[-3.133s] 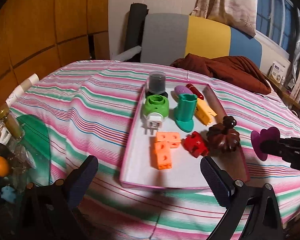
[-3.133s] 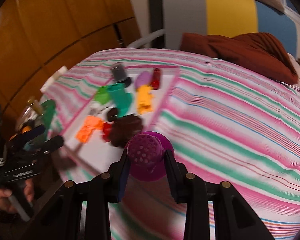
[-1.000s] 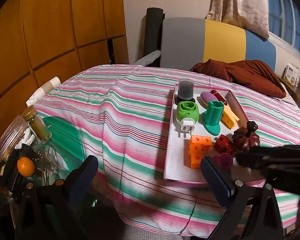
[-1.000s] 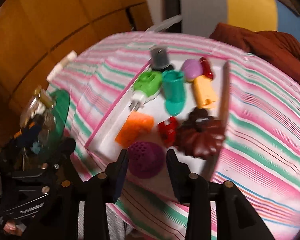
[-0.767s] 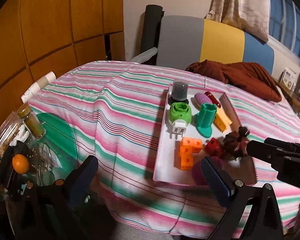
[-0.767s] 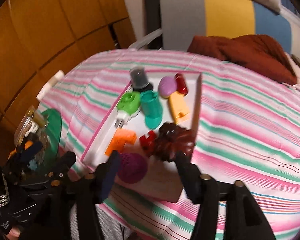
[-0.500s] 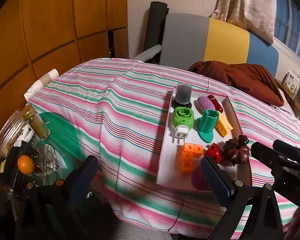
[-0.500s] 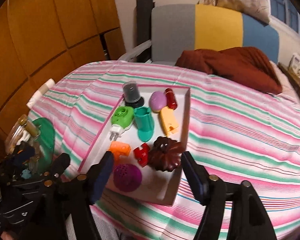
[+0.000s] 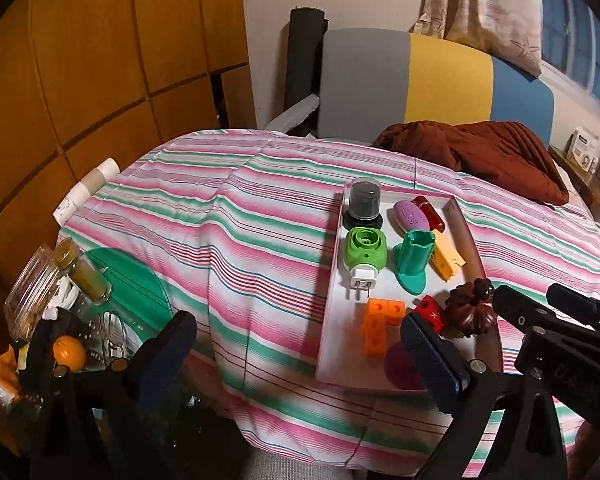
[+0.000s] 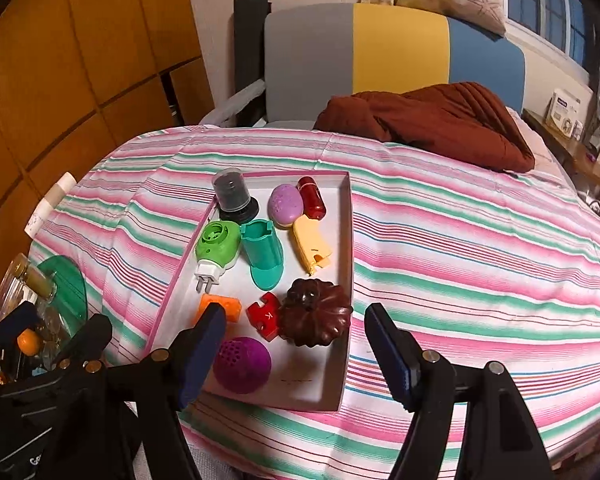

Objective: Organize rigid objects

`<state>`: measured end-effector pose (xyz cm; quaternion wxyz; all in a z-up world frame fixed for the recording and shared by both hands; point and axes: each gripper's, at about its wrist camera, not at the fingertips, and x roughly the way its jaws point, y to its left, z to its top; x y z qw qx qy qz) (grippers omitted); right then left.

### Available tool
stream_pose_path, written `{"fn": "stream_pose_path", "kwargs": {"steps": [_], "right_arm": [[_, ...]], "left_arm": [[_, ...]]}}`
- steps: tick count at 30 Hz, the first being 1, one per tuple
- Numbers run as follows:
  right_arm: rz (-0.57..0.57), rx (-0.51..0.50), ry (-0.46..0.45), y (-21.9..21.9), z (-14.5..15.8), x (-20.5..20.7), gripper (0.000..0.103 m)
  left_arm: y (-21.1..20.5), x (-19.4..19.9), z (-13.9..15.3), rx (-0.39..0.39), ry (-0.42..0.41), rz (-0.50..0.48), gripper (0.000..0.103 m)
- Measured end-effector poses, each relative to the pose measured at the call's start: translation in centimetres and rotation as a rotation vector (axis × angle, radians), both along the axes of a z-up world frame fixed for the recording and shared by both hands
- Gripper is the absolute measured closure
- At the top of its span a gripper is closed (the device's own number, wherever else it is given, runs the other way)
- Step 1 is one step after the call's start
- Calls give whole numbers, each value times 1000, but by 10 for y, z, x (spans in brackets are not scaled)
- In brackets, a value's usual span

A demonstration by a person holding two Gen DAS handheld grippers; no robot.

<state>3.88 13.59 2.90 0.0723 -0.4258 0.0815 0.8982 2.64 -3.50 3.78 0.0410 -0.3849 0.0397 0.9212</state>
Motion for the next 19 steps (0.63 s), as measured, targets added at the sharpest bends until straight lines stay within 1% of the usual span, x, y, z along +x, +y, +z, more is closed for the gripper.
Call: {"fn": "stream_pose_path", "kwargs": {"steps": [9, 15, 17, 19], "right_arm": [[-14, 16, 11, 2, 3, -1, 30], [-24, 17, 10, 5, 3, -2, 30], [-28, 15, 11, 7, 3, -2, 30], [-33, 9, 10, 9, 3, -2, 30]], "left_arm": [[3, -1, -2, -14, -3, 1, 0], [6, -3, -2, 5, -13, -16, 1], [7, -3, -2, 7, -7, -15, 1], [10, -1, -1, -10, 8, -15, 1]]}}
